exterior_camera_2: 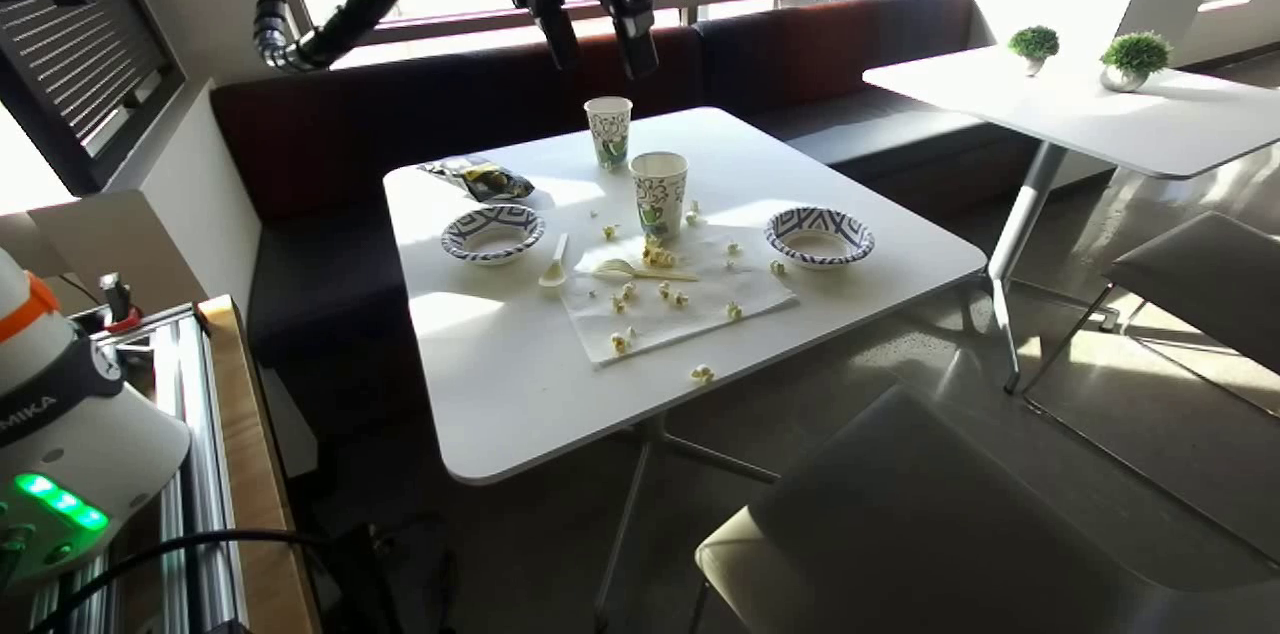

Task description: Move the white napkin forwards then move the white fork backwards

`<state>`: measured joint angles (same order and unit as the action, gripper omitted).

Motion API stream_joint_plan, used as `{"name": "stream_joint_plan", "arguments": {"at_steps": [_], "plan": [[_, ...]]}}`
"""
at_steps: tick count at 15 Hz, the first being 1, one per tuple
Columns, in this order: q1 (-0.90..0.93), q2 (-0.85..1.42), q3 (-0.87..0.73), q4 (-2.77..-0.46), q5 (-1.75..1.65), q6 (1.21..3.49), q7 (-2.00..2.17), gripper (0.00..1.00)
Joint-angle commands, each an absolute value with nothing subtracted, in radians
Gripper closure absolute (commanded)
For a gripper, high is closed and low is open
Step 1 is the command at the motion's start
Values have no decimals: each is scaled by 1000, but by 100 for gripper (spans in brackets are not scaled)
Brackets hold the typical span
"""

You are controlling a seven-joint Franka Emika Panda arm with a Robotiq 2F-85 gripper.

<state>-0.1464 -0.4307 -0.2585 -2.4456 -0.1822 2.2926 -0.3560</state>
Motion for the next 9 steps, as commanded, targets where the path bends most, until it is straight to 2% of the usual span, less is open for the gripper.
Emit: {"name": "stream_joint_plan", "arguments": {"at_steps": [1,5,9], "plan": [[-111,-397,-204,-2438,-232,2327,-423,0],[-56,-344,-143,-2466,-274,2421,-481,0],[-13,-288,-146,-2569,-287,2588,-624,0]]}}
